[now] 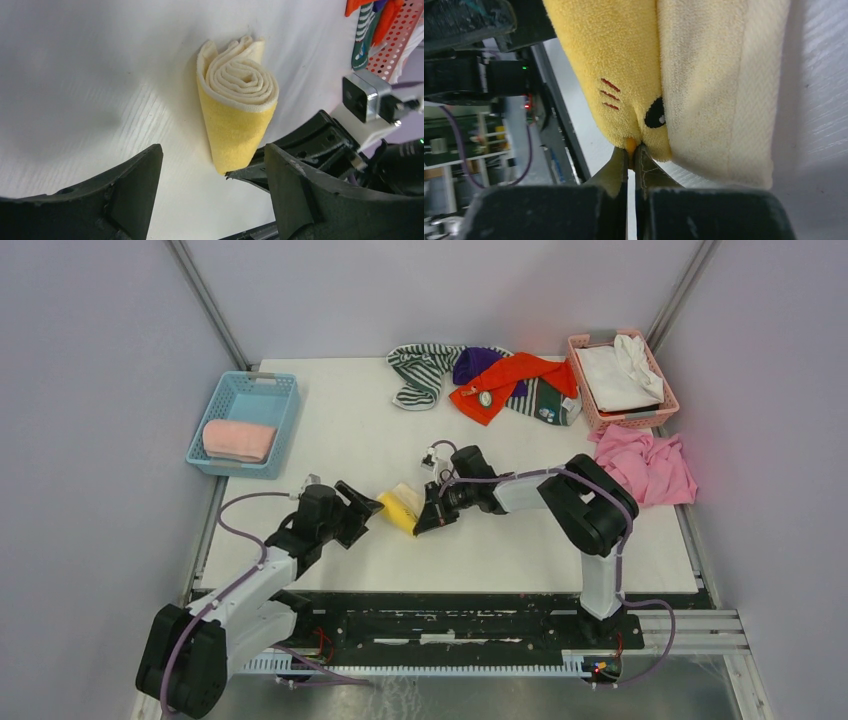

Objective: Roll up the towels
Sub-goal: Roll the towel at the center of the board.

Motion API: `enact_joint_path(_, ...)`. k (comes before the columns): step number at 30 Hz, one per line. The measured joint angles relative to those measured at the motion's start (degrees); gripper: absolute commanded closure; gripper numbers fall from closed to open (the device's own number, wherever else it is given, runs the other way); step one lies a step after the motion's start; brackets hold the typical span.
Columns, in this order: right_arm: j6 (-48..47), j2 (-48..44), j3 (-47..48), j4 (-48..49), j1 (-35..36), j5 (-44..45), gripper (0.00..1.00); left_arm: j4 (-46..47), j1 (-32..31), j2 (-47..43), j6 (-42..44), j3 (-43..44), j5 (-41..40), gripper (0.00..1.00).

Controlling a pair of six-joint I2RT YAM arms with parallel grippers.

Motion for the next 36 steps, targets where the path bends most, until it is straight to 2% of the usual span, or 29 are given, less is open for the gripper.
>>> enact_joint_path(6, 7.7, 4.3, 2.1, -0.6, -3.4, -9.5, 1.0, 5.8, 0.1, 1.3, 0.0, -1.3, 2.7, 0.19)
enact_joint_path(10, 9.7, 5.6, 3.8, -3.9, -4.0, -12.2, 0.99, 10.3, 0.1, 7.0, 0.1, -1.0, 3.8, 0.21)
enact_joint_path(15, 10.0, 6.4, 6.1, -8.7, -4.2, -13.0, 0.98, 14.0, 0.1, 15.4, 0.1, 0.4, 4.6, 0.3)
enact_joint_path(19, 8.8, 6.5, 8.0, -13.0, -4.2, -12.4, 0.91, 16.5, 0.2, 19.5, 0.0, 1.4, 4.6, 0.4)
enact_joint_path(22, 6.9, 6.3, 9.5, -16.5, -4.2, -11.4, 0.76, 17.2, 0.2, 21.1, -0.4, 1.7, 4.4, 0.47)
enact_joint_path(25, 4.0, 4.0, 9.7, -19.9, -3.9, -8.5, 0.66, 17.0, 0.2, 21.8, -0.8, 1.9, 4.1, 0.49)
enact_joint_path(28, -0.2, 0.1, 9.7, -24.8, -2.9, -3.2, 0.51, 16.7, 0.2, 21.9, -1.0, 2.0, 3.8, 0.51)
enact_joint_path(32, -7.3, -5.9, 11.1, -33.0, -0.3, 6.8, 0.44, 16.4, 0.2, 21.9, -1.3, 2.0, 3.0, 0.52)
enact_joint_path(36, -15.1, -11.4, 13.3, -37.1, 5.4, 20.5, 0.42, 16.0, 0.2, 21.9, -1.5, 2.2, 2.8, 0.52)
